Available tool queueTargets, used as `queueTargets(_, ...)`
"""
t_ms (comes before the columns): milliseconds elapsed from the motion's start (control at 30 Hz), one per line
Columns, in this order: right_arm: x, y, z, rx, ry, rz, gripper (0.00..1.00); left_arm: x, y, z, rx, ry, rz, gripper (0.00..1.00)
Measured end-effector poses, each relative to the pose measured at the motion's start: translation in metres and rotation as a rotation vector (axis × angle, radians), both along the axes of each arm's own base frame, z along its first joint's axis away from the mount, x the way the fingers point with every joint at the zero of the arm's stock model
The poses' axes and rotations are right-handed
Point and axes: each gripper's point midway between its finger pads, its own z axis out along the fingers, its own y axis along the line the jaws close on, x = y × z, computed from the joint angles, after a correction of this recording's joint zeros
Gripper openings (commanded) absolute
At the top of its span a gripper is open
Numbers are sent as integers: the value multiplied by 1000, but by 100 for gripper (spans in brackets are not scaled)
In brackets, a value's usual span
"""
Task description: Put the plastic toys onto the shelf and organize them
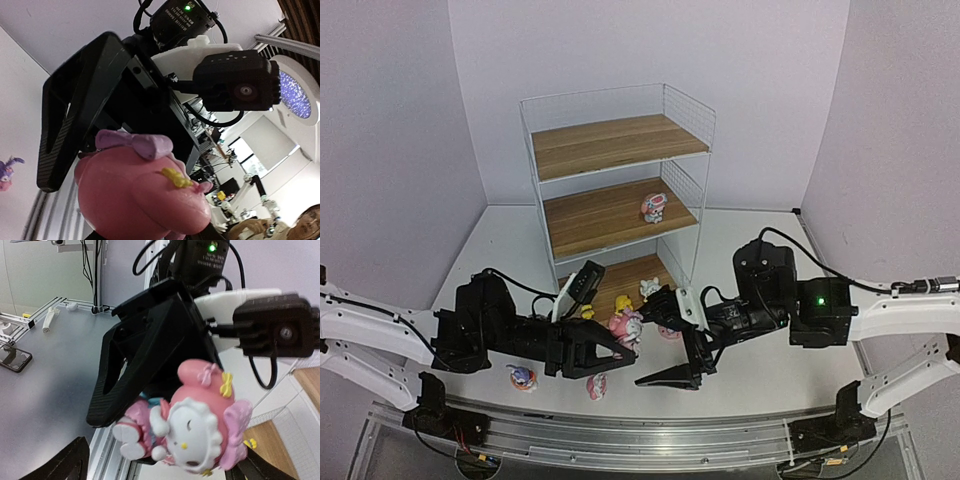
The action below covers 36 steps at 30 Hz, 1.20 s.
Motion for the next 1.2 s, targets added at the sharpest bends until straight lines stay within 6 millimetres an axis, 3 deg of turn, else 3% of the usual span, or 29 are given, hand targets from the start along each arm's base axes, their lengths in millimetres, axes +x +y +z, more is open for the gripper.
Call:
queueTargets(133, 3, -7, 3, -16, 44, -51, 94, 10, 1, 9, -1, -73, 68, 0)
queueTargets(333, 21, -32, 36, 62, 141, -243, 96, 34, -6, 12, 61, -291, 200, 0)
queueTargets(533, 43, -54, 65, 175, 373, -457, 95, 47, -17, 5, 132, -507, 236, 0)
queueTargets(667, 48, -48, 57, 164, 506, -505, 94, 54, -24, -6, 183, -594, 244, 0)
queueTargets(867, 55, -32, 29, 88, 581, -555, 94, 57, -28, -18, 225, -651, 232, 0)
queueTargets(1200, 65, -18, 35, 99, 624, -589, 86, 60, -27, -23, 252, -669, 240, 0)
